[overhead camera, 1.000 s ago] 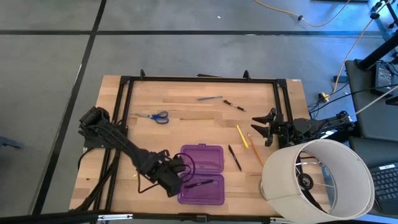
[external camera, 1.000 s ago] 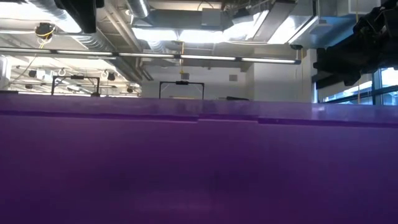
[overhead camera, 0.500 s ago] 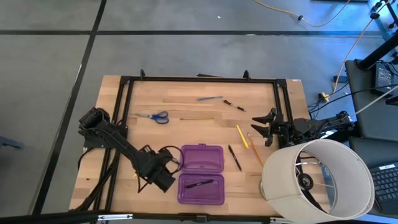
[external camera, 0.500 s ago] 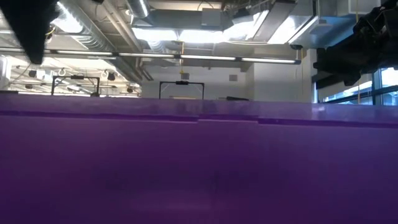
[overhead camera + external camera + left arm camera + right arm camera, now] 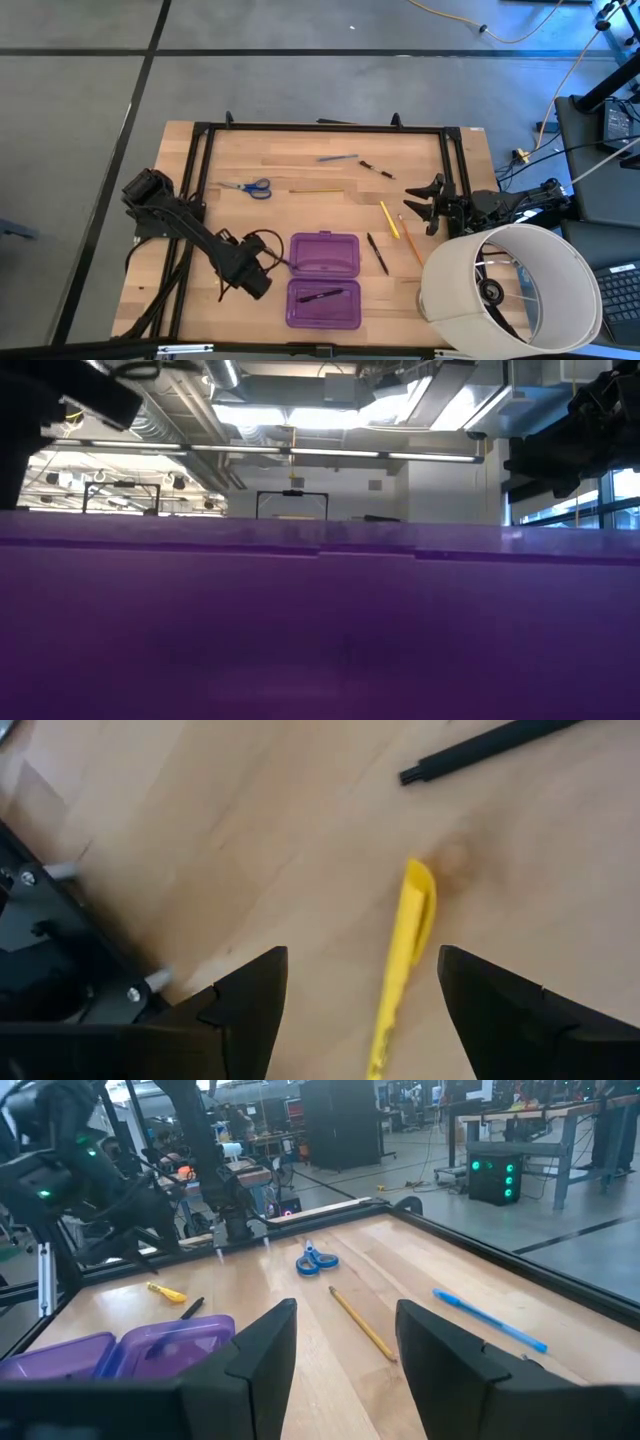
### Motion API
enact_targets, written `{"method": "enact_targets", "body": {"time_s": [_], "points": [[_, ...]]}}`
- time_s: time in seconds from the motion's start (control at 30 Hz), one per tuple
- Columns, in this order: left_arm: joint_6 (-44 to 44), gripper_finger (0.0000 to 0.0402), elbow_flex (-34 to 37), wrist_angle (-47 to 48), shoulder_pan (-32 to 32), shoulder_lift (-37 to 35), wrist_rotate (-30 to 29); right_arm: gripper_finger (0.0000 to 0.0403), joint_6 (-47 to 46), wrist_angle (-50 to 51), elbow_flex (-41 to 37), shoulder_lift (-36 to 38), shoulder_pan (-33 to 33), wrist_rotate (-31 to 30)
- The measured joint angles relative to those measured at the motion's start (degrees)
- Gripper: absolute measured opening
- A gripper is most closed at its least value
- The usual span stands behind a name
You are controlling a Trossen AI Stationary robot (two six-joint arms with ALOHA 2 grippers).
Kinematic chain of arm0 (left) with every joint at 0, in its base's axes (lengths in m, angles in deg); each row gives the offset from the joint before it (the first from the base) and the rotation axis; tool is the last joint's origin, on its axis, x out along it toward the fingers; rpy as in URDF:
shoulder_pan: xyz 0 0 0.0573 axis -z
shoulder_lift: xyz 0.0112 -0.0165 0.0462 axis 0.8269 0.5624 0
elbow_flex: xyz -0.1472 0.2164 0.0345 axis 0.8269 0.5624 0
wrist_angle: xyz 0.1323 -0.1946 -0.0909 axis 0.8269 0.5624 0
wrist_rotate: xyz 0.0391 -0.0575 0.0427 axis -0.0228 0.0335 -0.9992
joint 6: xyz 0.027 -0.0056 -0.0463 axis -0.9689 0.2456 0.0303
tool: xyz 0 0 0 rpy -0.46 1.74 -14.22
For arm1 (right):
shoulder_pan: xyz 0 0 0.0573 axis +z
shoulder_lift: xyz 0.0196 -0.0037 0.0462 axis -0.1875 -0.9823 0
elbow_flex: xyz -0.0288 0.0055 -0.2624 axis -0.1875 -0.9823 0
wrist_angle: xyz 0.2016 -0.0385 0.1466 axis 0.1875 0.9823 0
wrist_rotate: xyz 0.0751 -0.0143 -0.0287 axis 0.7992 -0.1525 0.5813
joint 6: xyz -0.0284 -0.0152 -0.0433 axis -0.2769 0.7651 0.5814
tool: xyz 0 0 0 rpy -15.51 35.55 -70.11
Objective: Pick & place school supplies into a supply box
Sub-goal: Put the bottom yellow pen into the violet supply box
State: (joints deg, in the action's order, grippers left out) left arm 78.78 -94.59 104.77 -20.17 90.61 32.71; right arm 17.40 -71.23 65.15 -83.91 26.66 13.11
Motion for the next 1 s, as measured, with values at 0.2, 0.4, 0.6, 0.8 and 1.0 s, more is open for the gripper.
{"method": "enact_targets", "body": {"time_s": [0.2, 0.4, 0.6, 0.8, 1.0], "points": [[-0.2, 0.0251, 6.9, -11.0, -1.0, -5.7, 1.0, 0.0176, 0.0, 0.0, 0.0, 0.0, 0.0, 0.0], [-0.4, 0.0251, 12.1, -17.7, -1.4, -6.9, 1.6, 0.0176, 0.0, 0.0, 0.0, -0.1, 0.0, 0.0], [-1.5, 0.0251, 16.6, -23.6, -1.3, -6.3, 3.1, 0.0176, 0.0, 0.0, 0.0, -0.1, 0.0, 0.0], [-5.5, 0.0251, 17.4, -24.2, -1.3, -6.3, 2.7, 0.0176, 0.2, 0.0, 0.0, -0.1, 0.0, 0.0], [-2.6, 0.0251, 17.4, -25.4, -1.3, -6.3, 2.9, 0.0176, 0.2, 0.0, 0.0, -0.1, 0.0, 0.0]]}}
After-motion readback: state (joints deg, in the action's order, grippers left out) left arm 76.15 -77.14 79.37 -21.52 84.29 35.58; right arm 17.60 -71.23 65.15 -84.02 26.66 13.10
